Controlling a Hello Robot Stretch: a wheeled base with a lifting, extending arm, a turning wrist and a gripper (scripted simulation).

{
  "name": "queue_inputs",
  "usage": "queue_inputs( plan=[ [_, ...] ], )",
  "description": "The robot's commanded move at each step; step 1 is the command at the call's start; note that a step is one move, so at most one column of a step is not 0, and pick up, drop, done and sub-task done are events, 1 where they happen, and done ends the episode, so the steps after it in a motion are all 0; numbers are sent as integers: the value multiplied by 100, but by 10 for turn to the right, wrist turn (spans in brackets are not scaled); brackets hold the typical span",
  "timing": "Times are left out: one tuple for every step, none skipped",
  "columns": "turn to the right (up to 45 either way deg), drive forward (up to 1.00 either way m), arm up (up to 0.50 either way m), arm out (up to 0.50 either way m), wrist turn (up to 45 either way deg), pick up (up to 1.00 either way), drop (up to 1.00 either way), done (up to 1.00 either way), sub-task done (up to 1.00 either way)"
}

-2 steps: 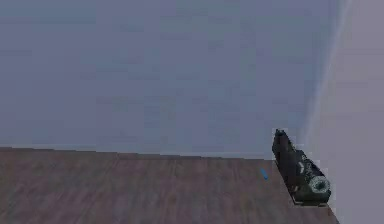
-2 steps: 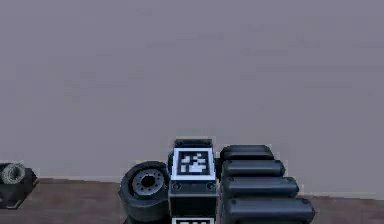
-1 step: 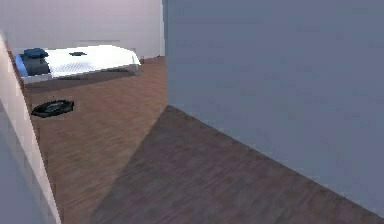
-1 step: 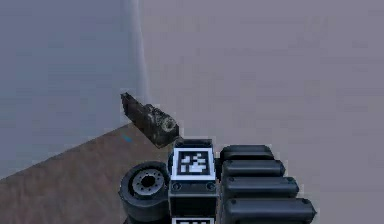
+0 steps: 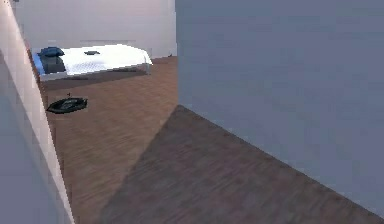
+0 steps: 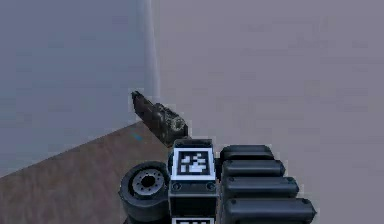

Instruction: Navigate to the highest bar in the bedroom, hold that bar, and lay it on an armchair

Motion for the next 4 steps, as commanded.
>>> queue_inputs(
  plan=[
    [0, 80, 0, 0, 0, 0, 0, 0, 0],
    [-180, 0, 0, 0, 0, 0, 0, 0, 0],
    [0, 100, 0, 0, 0, 0, 0, 0, 0],
    [0, 100, 0, 0, 0, 0, 0, 0, 0]
  ],
)
